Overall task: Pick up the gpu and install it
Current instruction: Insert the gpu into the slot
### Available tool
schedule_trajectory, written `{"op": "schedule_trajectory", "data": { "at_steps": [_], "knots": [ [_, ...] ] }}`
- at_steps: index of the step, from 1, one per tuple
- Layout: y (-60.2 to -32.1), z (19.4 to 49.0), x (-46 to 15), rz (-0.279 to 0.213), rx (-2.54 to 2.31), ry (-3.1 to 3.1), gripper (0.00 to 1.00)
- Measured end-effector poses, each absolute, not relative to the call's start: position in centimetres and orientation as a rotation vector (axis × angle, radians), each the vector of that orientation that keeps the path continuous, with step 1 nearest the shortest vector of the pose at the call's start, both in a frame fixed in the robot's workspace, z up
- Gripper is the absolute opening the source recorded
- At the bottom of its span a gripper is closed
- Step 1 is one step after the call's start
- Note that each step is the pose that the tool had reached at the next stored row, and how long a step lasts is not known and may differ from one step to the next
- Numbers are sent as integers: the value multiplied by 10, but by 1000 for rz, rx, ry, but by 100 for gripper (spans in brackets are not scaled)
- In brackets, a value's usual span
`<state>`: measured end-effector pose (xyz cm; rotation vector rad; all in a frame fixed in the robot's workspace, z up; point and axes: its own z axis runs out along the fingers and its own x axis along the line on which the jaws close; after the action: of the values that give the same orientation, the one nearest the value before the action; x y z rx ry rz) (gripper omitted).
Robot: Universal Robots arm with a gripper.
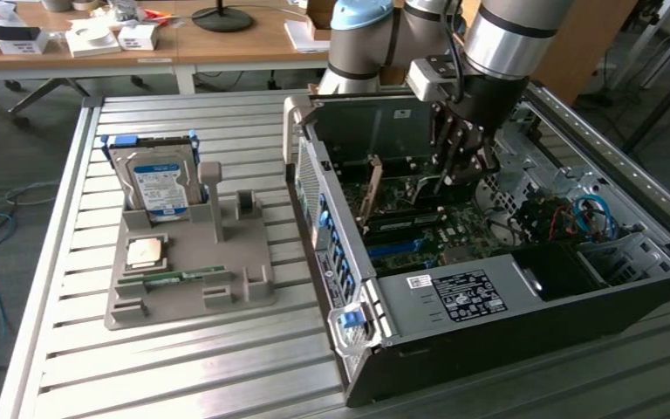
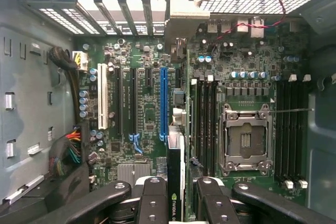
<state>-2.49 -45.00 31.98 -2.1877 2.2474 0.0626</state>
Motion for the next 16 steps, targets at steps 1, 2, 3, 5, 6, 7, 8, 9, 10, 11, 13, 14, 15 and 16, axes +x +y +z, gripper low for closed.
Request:
{"op": "schedule_trajectory", "data": {
  "at_steps": [1,2,3,5,6,7,8,9,10,11,13,14,15,16],
  "knots": [
    [-451,320,-25,63,-2188,2247,26],
    [-452,320,-25,63,-2188,2247,26],
    [-452,320,-25,63,-2188,2247,26],
    [-454,320,-25,62,-2188,2247,26],
    [-455,320,-25,63,-2188,2247,26],
    [-456,320,-25,63,-2188,2247,26],
    [-456,320,-25,63,-2188,2248,26],
    [-456,320,-25,63,-2187,2248,26],
    [-456,320,-25,63,-2188,2248,26],
    [-457,320,-25,62,-2188,2247,26],
    [-457,320,-25,62,-2188,2248,26],
    [-457,320,-25,62,-2188,2248,26],
    [-457,319,-25,62,-2188,2247,26],
    [-457,319,-25,63,-2188,2247,26]
  ]
}}
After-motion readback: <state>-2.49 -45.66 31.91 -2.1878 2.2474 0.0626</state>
